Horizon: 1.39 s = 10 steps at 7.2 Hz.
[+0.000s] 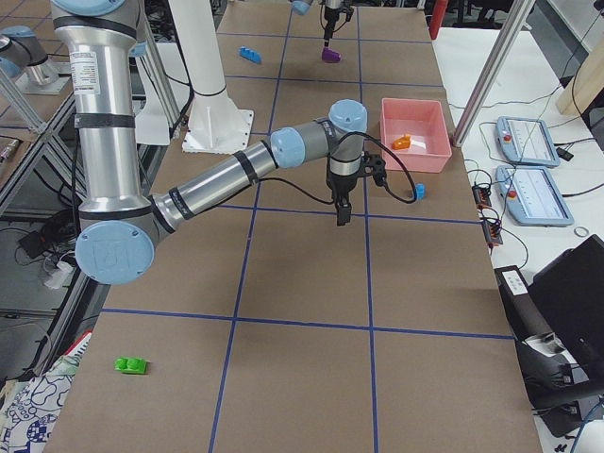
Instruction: Put all blocks into box
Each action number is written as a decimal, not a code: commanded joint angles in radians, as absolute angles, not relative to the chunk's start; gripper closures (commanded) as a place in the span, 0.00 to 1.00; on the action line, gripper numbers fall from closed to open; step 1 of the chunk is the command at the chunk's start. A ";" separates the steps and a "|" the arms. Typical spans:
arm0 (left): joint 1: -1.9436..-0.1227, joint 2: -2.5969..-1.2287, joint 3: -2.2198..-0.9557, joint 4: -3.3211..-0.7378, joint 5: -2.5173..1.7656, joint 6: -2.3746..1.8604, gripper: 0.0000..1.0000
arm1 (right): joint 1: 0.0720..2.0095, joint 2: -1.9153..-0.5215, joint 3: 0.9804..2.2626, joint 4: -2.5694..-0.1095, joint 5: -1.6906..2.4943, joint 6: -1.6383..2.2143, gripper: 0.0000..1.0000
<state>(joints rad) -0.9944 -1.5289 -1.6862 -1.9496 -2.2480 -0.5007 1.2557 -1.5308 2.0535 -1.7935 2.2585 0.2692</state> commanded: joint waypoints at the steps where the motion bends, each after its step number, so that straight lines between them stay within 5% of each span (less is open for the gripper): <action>1: -0.960 -1.543 -1.663 -1.960 -2.209 -0.523 0.34 | 1.255 -1.534 2.052 -1.793 2.260 0.268 0.00; 4: -0.960 -1.542 -1.667 -1.959 -2.209 -0.523 1.00 | 1.255 -1.534 2.056 -1.793 2.260 0.268 0.00; 7: -0.972 -1.540 -1.839 -1.900 -2.218 -0.538 1.00 | 1.255 -1.520 2.045 -1.793 2.258 0.273 0.00; 10: -0.996 -1.777 -1.913 -1.674 -2.214 -0.772 1.00 | 1.253 -1.477 1.932 -1.688 2.263 0.281 0.00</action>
